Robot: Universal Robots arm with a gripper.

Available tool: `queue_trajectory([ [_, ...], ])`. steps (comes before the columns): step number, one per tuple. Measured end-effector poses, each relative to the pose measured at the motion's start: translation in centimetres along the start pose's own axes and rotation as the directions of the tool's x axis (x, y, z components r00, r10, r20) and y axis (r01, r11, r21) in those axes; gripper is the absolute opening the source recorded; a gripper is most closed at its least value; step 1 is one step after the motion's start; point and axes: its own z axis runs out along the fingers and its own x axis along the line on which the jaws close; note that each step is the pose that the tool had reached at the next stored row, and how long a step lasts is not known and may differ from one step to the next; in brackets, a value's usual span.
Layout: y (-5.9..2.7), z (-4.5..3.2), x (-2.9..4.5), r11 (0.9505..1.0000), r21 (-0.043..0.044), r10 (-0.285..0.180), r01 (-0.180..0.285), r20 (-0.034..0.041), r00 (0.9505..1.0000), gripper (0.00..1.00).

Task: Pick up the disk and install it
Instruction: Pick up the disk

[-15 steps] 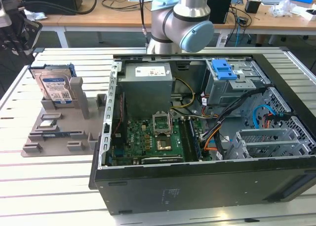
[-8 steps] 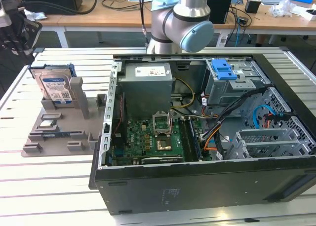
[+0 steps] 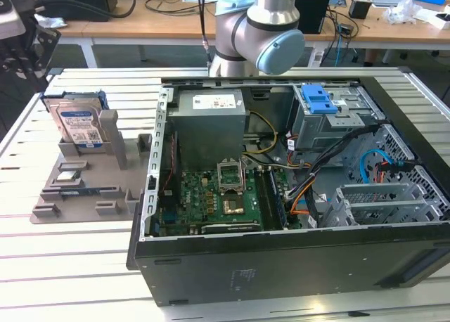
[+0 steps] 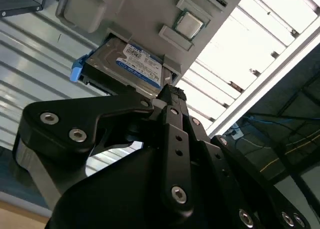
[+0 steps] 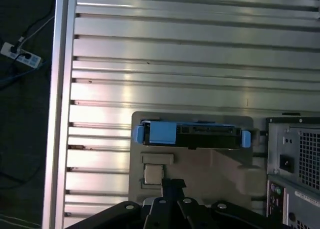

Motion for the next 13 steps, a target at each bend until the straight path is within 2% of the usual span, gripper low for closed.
queue_trajectory([
  [3,0.0,0.0,0.0,0.9979,-0.0016,-0.065,0.065,-0.0022,0.9979,0.11],
  [6,0.0,0.0,0.0,0.9922,-0.0032,-0.125,0.125,-0.004,0.9922,0.11],
  [8,0.0,0.0,0.0,0.979,-0.0056,-0.204,0.204,-0.0066,0.979,0.11],
  [9,0.0,0.0,0.0,0.9749,-0.0062,-0.223,0.223,-0.0071,0.9749,0.11],
  [10,0.0,0.0,0.0,0.9682,-0.0071,-0.25,0.25,-0.0078,0.9682,0.11],
  [12,0.0,0.0,0.0,0.9585,-0.0083,-0.285,0.285,-0.0089,0.9584,0.11],
  [13,0.0,0.0,0.0,0.9467,-0.0096,-0.322,0.322,-0.0098,0.9467,0.11],
])
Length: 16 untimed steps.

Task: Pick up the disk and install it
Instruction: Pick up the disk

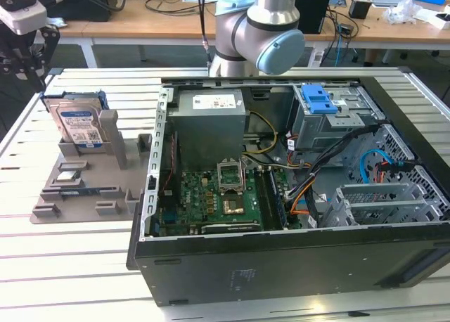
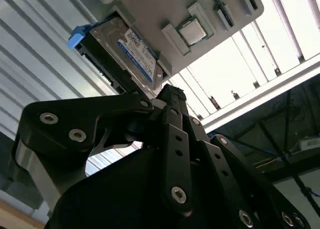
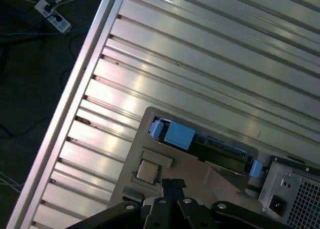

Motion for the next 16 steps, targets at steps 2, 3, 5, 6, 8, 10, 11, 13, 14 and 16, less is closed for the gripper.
queue_trajectory([
  [2,0.0,0.0,0.0,0.9971,-0.002,-0.076,0.076,-0.0025,0.9971,0.11],
  [3,0.0,0.0,0.0,0.9947,-0.0027,-0.103,0.103,-0.0034,0.9947,0.11],
  [5,0.0,0.0,0.0,0.9888,-0.004,-0.149,0.149,-0.0049,0.9888,0.11],
  [6,0.0,0.0,0.0,0.9863,-0.0044,-0.165,0.165,-0.0053,0.9863,0.11],
  [8,0.0,0.0,0.0,0.9806,-0.0054,-0.196,0.196,-0.0063,0.9806,0.11],
  [10,0.0,0.0,0.0,0.9751,-0.0062,-0.222,0.222,-0.0071,0.975,0.11],
  [11,0.0,0.0,0.0,0.9726,-0.0065,-0.232,0.232,-0.0074,0.9726,0.11],
  [13,0.0,0.0,0.0,0.9661,-0.0074,-0.258,0.258,-0.0081,0.9661,0.11],
  [14,0.0,0.0,0.0,0.9623,-0.0078,-0.272,0.272,-0.0085,0.9623,0.11],
  [16,0.0,0.0,0.0,0.9522,-0.009,-0.305,0.305,-0.0094,0.9522,0.11],
])
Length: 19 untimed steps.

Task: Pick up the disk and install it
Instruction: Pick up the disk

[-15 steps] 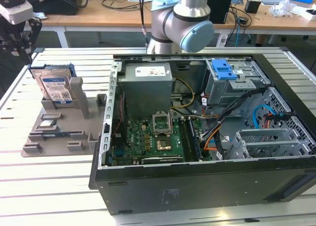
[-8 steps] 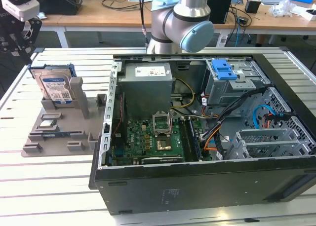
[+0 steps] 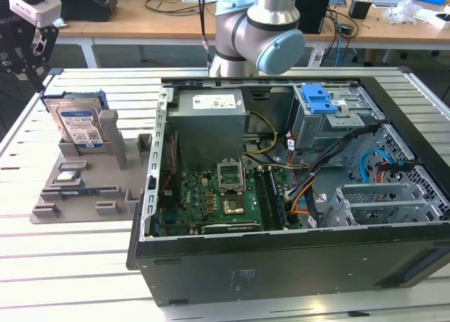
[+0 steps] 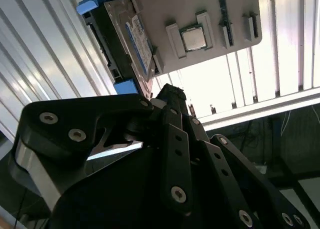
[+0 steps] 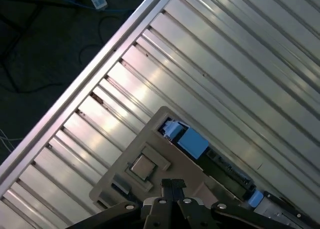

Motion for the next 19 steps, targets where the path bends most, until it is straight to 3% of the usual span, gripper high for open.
queue_trajectory([
  [9,0.0,0.0,0.0,0.9936,-0.003,-0.113,0.113,-0.0037,0.9936,0.11],
  [15,0.0,0.0,0.0,0.984,-0.0048,-0.178,0.178,-0.0058,0.984,0.11],
  [19,0.0,0.0,0.0,0.9748,-0.0062,-0.223,0.223,-0.0071,0.9748,0.11],
])
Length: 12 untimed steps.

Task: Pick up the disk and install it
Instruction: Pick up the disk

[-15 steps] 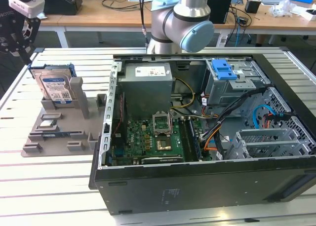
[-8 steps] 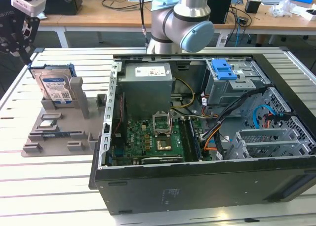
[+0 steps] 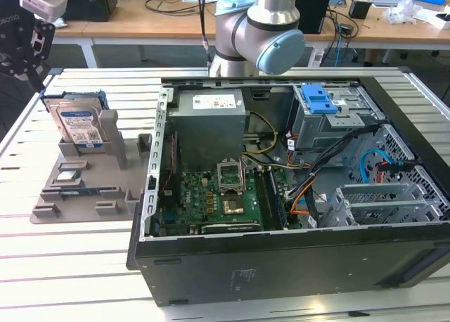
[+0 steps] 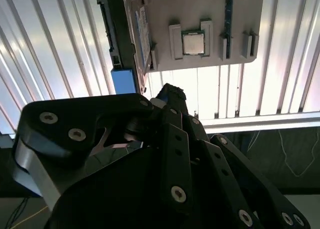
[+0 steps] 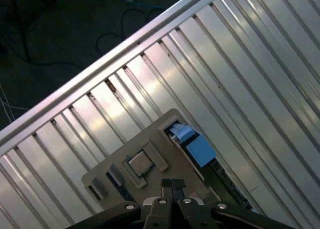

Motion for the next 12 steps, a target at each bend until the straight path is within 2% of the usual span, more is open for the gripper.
queue_trajectory([
  [4,0.0,0.0,0.0,0.9977,-0.0017,-0.067,0.067,-0.0023,0.9977,0.11],
  [8,0.0,0.0,0.0,0.9947,-0.0027,-0.103,0.103,-0.0034,0.9946,0.11],
  [12,0.0,0.0,0.0,0.9883,-0.0041,-0.152,0.152,-0.005,0.9883,0.11],
])
